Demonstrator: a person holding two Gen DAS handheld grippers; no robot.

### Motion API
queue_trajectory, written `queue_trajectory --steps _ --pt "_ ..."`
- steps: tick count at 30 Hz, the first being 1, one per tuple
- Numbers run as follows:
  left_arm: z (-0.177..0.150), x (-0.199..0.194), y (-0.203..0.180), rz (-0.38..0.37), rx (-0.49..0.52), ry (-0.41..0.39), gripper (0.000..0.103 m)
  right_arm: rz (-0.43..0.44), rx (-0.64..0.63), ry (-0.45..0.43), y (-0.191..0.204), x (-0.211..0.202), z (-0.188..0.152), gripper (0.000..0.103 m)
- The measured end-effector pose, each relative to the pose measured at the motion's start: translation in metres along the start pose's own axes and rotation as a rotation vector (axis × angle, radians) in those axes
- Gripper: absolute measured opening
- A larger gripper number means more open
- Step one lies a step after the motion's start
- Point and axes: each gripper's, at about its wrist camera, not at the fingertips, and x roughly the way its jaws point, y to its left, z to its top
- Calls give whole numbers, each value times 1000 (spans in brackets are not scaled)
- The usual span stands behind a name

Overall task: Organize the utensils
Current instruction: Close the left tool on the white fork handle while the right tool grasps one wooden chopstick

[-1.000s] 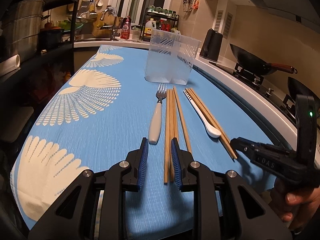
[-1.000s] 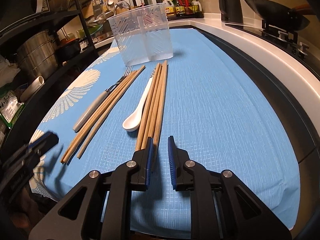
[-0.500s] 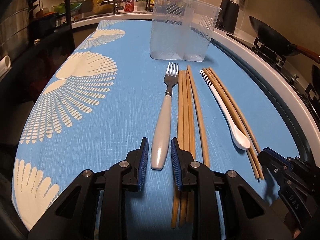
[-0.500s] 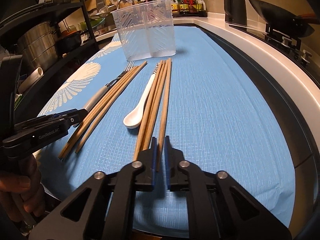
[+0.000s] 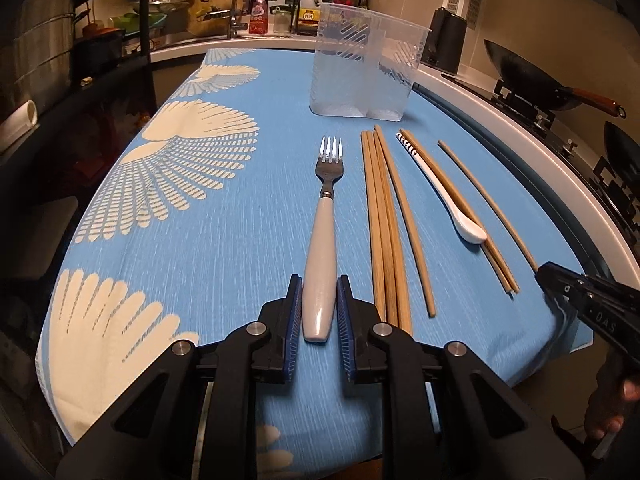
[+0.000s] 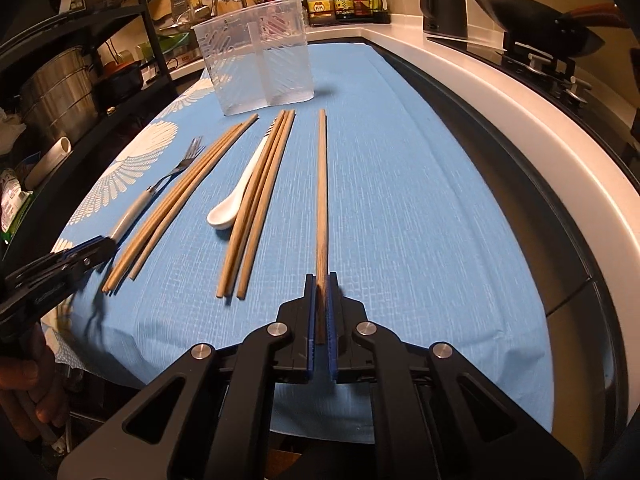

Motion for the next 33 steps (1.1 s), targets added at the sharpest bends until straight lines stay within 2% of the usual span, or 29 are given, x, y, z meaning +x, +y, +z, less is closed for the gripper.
queue_trajectory --steps 7,13,25,33 --pt "-6 3 -8 13 42 -75 19 4 12 -50 1 4 -3 9" --pt "-6 9 -12 30 53 -100 23 0 6 -79 3 4 -4 9" --pt "-11 11 -15 42 59 -143 23 -9 13 -129 4 5 -8 9" --pt "-16 11 -17 54 62 -187 23 -52 -39 -230 11 5 -20 9"
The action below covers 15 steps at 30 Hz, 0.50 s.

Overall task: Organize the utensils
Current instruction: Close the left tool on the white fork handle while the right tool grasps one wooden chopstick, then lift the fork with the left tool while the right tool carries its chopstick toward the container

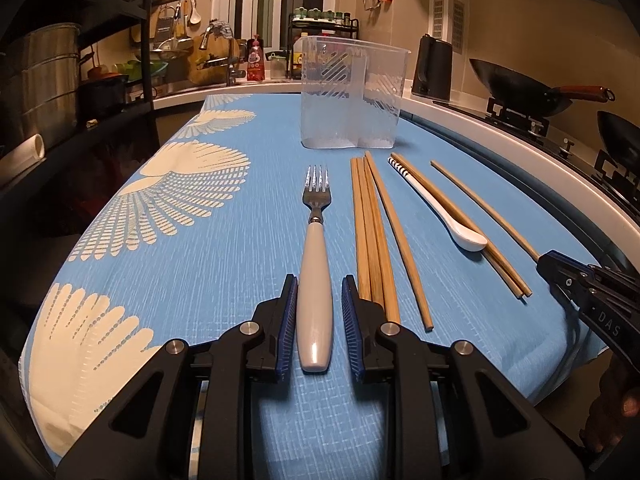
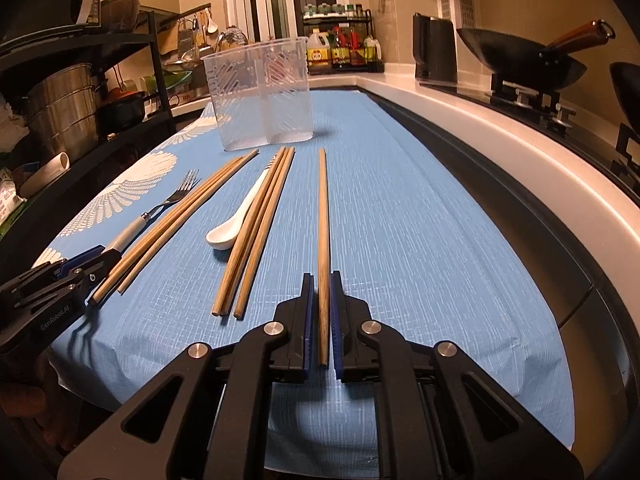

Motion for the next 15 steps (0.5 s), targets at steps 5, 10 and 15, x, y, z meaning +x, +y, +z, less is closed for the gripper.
queue_trajectory --steps 5,10,15 --pt "-2 0 -1 5 9 -30 23 -10 -9 -31 1 0 -2 8" --pt "-2 1 -1 4 6 -41 23 -13 -13 -36 1 0 -3 7" --pt "-5 1 -3 11 10 -60 23 -17 -18 -42 2 0 -3 7"
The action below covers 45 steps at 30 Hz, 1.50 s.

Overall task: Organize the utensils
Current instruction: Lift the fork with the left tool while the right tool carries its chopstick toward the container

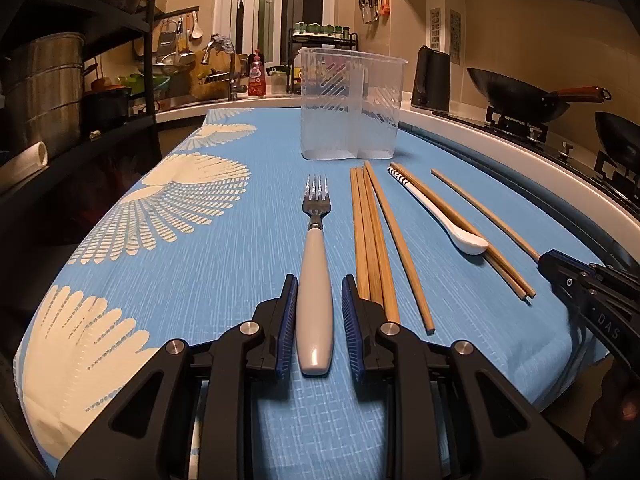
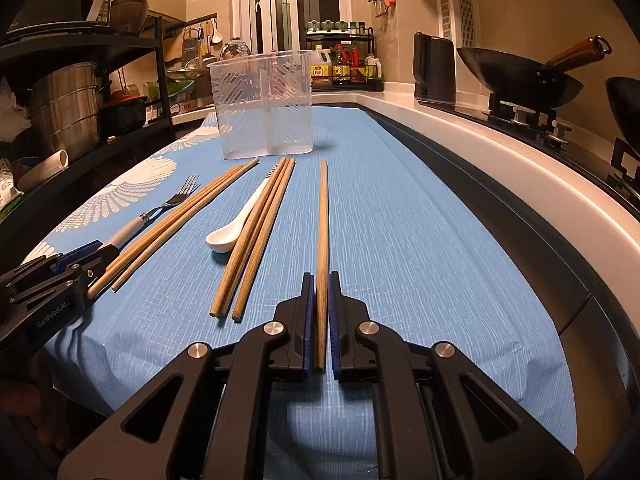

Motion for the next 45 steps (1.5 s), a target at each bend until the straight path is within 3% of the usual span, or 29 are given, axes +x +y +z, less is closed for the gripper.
queue_trajectory --steps 9,25,32,38,45 --pt "4 -1 1 -4 5 -3 18 10 12 5 -1 -2 3 6" --pt "35 -40 11 -9 9 -121 18 18 -26 -147 7 -50 43 6" --pt "72 -52 14 -37 22 -161 18 32 -21 -211 6 -67 75 6" --pt "117 -49 16 -88 18 -150 18 70 12 -222 -2 -64 109 6" --pt "160 -27 23 -129 -9 -51 17 97 24 -195 -4 -48 159 6"
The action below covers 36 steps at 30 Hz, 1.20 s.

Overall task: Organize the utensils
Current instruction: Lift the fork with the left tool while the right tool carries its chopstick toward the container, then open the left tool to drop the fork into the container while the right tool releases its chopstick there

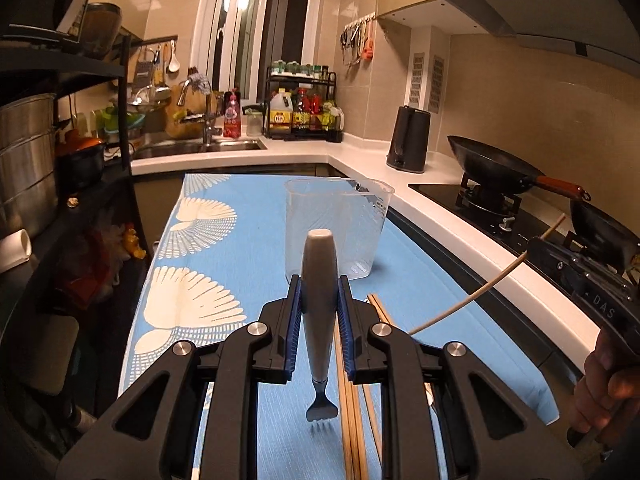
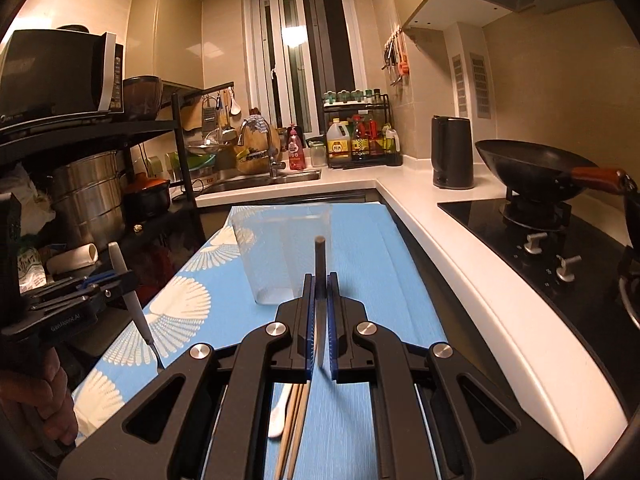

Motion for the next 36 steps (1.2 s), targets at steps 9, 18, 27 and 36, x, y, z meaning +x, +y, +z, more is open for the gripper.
queue_trajectory --steps 9,18,27,36 --pt "51 18 4 -14 19 34 17 71 15 23 -3 18 74 6" --pt "145 38 -2 -67 38 -8 17 137 -20 -47 2 36 163 6" --pt "205 84 1 -63 0 -59 17 148 -56 -59 10 82 213 6" --pt "162 163 14 -46 -18 59 17 143 -26 106 -1 155 167 6"
